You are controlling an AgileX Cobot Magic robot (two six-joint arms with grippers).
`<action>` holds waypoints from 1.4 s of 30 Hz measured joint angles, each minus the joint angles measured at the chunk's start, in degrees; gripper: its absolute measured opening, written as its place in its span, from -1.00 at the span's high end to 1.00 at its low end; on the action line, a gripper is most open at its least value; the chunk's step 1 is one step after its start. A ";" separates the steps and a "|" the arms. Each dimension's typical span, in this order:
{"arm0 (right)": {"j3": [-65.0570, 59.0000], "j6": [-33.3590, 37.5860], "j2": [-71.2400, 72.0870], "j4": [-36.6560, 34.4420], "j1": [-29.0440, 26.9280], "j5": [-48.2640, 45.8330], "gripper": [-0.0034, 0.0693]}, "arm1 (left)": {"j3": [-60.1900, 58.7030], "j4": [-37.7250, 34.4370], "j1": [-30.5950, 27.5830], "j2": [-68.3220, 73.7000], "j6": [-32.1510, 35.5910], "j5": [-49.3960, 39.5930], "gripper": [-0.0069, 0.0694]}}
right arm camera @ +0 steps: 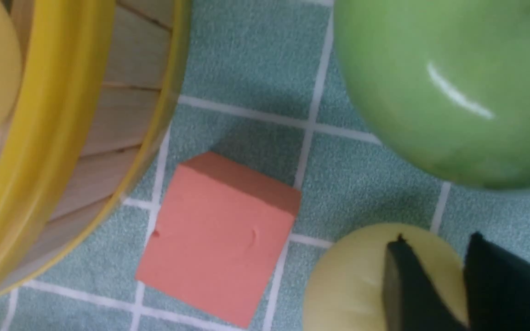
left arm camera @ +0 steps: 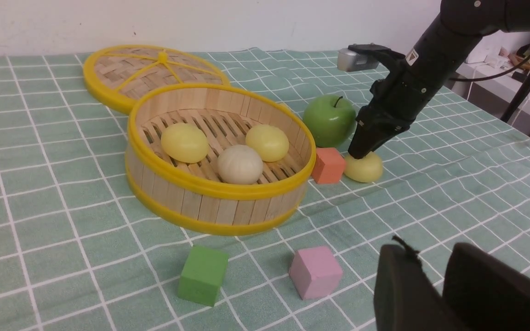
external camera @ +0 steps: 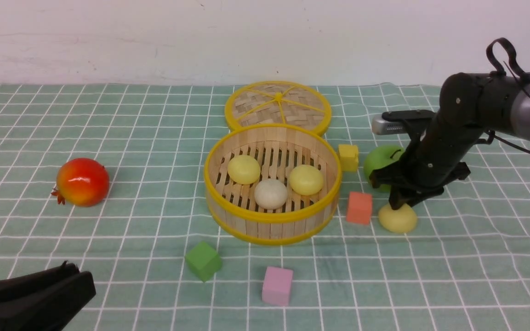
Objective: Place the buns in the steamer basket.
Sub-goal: Use the right arm to grab a steamed stuffed bun, then use the right arm to put the steamed stuffed bun into the steamer
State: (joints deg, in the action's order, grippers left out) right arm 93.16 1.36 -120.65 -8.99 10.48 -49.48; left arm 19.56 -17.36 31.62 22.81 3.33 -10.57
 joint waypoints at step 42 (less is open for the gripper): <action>20.88 4.16 -11.00 -14.32 13.03 17.75 0.62 | 0.00 0.00 0.00 0.00 0.00 0.00 0.36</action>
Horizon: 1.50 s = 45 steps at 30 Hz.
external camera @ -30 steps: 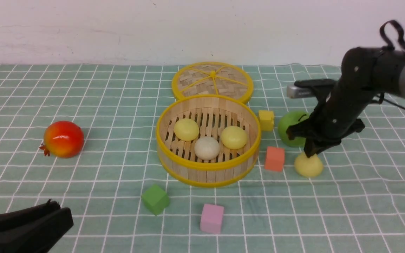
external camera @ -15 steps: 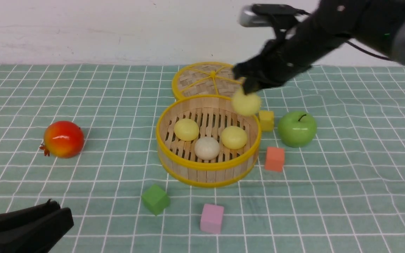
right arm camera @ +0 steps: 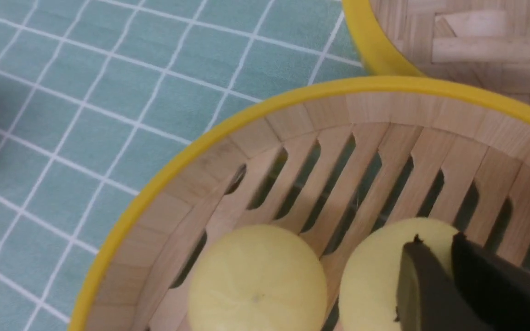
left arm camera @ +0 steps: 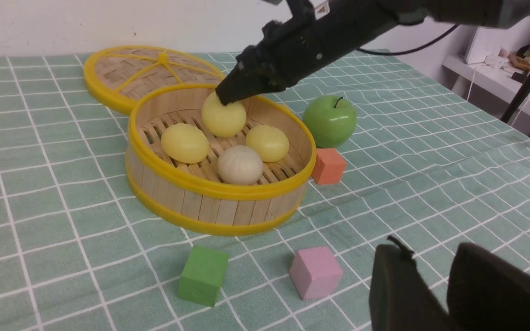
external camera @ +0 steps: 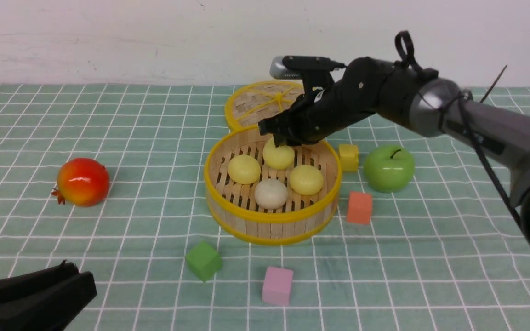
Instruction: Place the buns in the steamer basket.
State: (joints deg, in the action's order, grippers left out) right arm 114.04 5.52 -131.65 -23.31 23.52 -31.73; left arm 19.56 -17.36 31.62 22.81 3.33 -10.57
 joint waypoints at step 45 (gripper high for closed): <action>-32.87 -8.17 67.31 17.64 -0.53 -40.81 0.92 | 0.00 0.00 0.00 0.00 0.00 0.05 0.28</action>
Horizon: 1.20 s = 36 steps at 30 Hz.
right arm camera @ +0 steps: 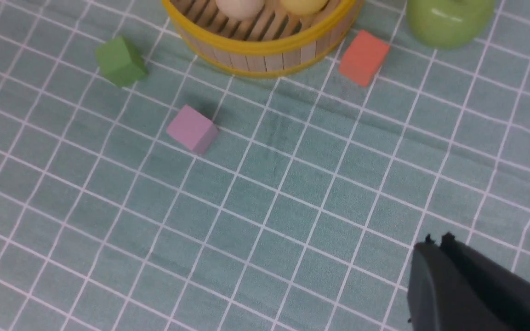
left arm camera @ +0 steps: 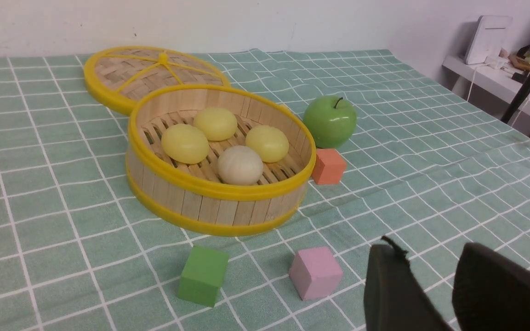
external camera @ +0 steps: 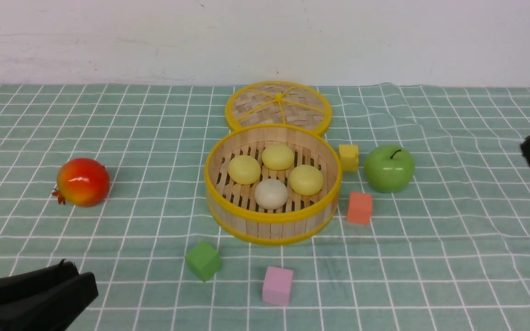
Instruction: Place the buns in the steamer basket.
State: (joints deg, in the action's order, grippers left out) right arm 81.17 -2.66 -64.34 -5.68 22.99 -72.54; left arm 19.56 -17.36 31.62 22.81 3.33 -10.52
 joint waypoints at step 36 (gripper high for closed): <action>-82.16 -1.15 64.89 4.38 -21.11 50.87 0.90 | 0.00 0.00 0.00 0.00 0.00 0.01 0.20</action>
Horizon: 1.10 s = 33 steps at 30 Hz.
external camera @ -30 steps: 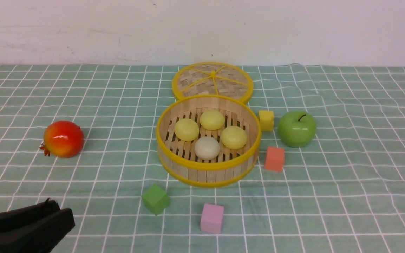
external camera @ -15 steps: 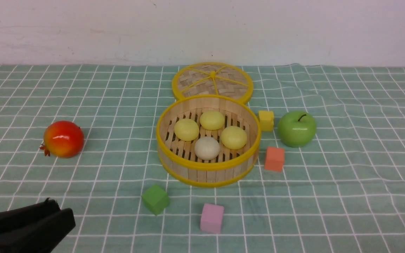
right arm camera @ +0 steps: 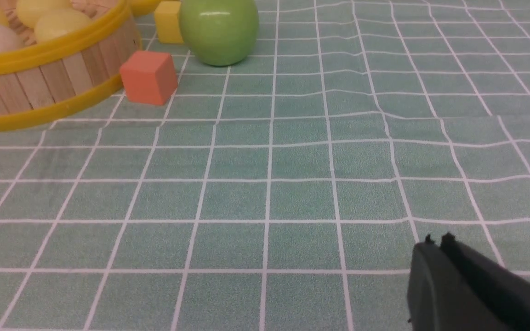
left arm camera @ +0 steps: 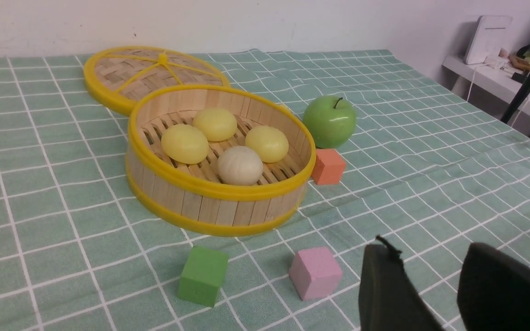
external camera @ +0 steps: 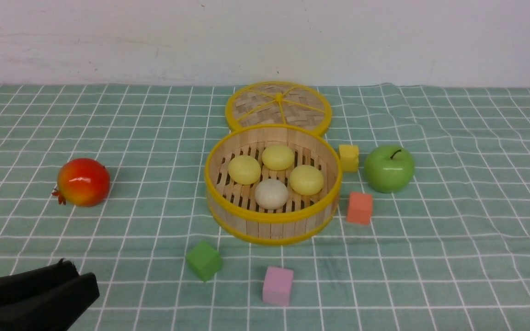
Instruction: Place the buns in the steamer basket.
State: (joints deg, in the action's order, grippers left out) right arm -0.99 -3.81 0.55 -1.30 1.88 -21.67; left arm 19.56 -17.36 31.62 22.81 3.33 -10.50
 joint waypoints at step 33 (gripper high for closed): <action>0.05 -0.16 0.00 -0.09 0.00 -0.13 0.82 | -2.04 3.67 -8.06 -10.43 0.27 7.17 0.20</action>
State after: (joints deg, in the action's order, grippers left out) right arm -0.94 -3.97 0.55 -1.39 1.88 -21.80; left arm 17.52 -13.68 23.56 12.38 3.60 -3.34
